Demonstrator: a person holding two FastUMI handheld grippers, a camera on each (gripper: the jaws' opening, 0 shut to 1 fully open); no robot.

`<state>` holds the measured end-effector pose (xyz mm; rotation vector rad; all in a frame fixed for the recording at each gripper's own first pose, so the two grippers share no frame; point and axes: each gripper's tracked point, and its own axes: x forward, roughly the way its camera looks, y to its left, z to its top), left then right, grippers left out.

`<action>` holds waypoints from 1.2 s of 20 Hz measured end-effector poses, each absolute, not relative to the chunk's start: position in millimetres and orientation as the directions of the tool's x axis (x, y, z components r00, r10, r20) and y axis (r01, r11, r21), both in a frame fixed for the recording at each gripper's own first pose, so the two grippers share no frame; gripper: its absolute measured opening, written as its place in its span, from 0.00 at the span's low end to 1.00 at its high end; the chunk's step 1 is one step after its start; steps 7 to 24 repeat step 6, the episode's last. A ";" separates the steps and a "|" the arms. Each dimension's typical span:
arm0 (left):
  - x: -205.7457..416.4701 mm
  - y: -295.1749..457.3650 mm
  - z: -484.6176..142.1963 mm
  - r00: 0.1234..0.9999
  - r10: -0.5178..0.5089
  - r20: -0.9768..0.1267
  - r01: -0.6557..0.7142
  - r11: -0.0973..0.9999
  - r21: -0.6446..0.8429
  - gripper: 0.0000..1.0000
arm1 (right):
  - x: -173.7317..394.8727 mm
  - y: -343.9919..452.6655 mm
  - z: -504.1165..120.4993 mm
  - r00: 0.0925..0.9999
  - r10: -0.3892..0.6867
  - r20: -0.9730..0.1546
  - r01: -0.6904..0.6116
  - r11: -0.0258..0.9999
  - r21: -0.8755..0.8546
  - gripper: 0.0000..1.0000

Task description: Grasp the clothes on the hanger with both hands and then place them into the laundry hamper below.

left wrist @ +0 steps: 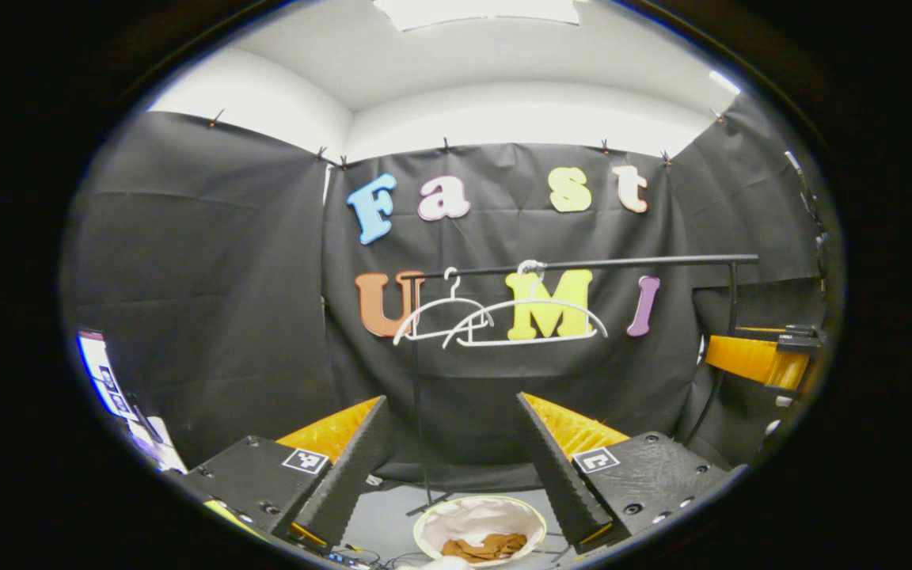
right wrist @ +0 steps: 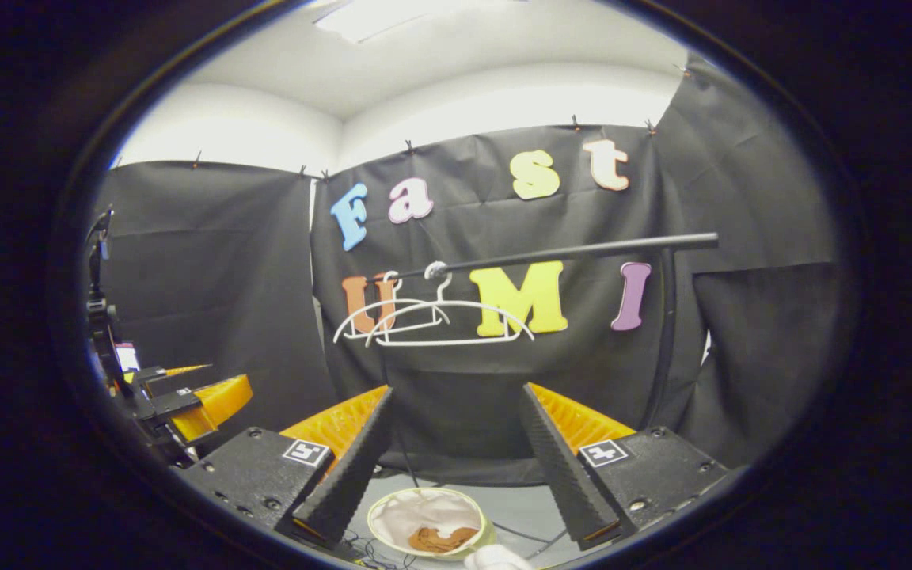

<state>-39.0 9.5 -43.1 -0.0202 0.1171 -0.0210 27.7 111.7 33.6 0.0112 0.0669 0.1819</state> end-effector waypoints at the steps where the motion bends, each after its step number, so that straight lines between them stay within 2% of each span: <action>1: -49.3 3.0 -35.4 0.994 -0.018 -0.104 0.016 1.000 -0.016 1.00 | 22.0 105.9 37.0 0.983 0.177 -0.052 -0.176 0.984 0.016 1.00; 6: -80.6 -20.4 -22.8 0.997 0.007 -0.077 -0.006 1.000 0.024 1.00 | -9.6 73.5 40.5 0.980 0.194 -0.035 -0.193 0.981 0.025 1.00; 24: -80.6 -20.4 -22.8 0.997 0.007 -0.077 -0.006 1.000 0.024 1.00 | -9.6 73.5 40.5 0.980 0.194 -0.035 -0.193 0.981 0.025 1.00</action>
